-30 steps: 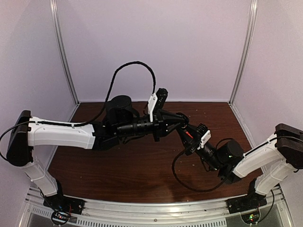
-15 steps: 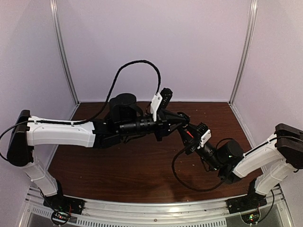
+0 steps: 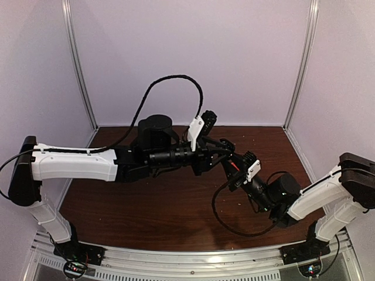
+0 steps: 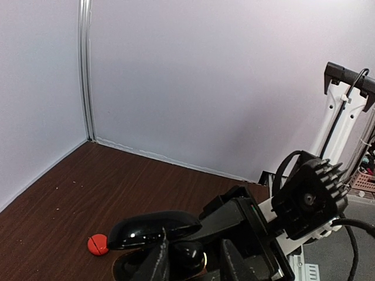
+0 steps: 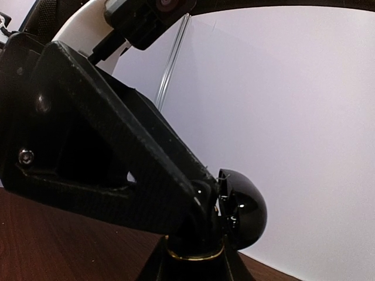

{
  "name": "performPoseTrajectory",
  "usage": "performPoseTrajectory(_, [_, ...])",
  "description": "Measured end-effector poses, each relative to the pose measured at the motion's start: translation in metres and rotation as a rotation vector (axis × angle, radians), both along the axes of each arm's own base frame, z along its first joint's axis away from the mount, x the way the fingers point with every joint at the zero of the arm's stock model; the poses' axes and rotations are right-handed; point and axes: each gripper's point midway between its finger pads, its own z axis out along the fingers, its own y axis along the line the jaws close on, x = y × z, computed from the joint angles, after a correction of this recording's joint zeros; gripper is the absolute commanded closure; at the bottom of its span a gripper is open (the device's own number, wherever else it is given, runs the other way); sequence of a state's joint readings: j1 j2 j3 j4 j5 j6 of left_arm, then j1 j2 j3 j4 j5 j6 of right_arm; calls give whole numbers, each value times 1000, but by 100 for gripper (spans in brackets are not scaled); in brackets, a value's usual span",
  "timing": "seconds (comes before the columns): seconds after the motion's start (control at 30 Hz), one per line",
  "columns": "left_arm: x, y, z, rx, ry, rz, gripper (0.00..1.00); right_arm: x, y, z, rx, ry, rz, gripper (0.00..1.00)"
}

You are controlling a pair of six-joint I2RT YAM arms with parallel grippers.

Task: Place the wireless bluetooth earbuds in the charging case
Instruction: Insert the right earbud into the right side groove of the charging case.

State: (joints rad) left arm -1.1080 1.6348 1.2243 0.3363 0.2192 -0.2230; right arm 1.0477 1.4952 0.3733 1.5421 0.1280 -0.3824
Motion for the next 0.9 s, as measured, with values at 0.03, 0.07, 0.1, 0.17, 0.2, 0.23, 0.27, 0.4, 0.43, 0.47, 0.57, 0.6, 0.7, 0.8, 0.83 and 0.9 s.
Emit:
performPoseTrajectory(0.03, [0, 0, 0, 3, -1, 0, 65, 0, 0, 0, 0, 2, 0, 100])
performPoseTrajectory(0.07, [0, 0, -1, 7, -2, -1, 64, 1, 0, -1, 1, 6, 0, 100])
performPoseTrajectory(0.1, [0, 0, -1, 10, -2, -1, 63, 1, 0, -2, 3, 9, 0, 100])
performPoseTrajectory(0.17, [-1, 0, -2, 16, -4, -4, 61, 1, 0, -2, 7, 15, 1, 100])
performPoseTrajectory(0.2, [-1, 0, -2, 18, -5, -6, 61, 1, 0, -2, 7, 17, 1, 100])
performPoseTrajectory(0.23, [-1, 0, -2, 20, -7, -7, 61, 1, 0, -3, 9, 19, 1, 100])
performPoseTrajectory(0.27, [-1, 0, -2, 22, -9, -8, 60, 2, 0, -3, 10, 21, 2, 100])
performPoseTrajectory(0.4, [-2, 1, -4, 39, -21, -11, 60, 2, 1, -5, 13, 32, 7, 100])
performPoseTrajectory(0.43, [-2, 2, -5, 44, -24, -11, 60, 2, 1, -6, 14, 35, 9, 100])
performPoseTrajectory(0.47, [-2, 2, -6, 48, -26, -12, 59, 2, 2, -6, 14, 37, 10, 100])
performPoseTrajectory(0.57, [-2, 3, -7, 60, -40, -9, 59, 2, 2, -7, 16, 43, 12, 100])
performPoseTrajectory(0.6, [-2, 3, -7, 64, -45, -8, 59, 2, 2, -7, 17, 44, 13, 100])
performPoseTrajectory(0.7, [-3, 4, -7, 72, -56, -7, 58, 2, 2, -7, 19, 45, 17, 100])
performPoseTrajectory(0.8, [-3, 6, -6, 78, -67, -4, 56, 2, 2, -7, 21, 48, 20, 100])
performPoseTrajectory(0.83, [-3, 7, -5, 79, -72, -2, 56, 2, 3, -7, 23, 49, 21, 100])
performPoseTrajectory(0.9, [-3, 9, -2, 78, -82, 3, 55, 2, 3, -7, 26, 52, 25, 100])
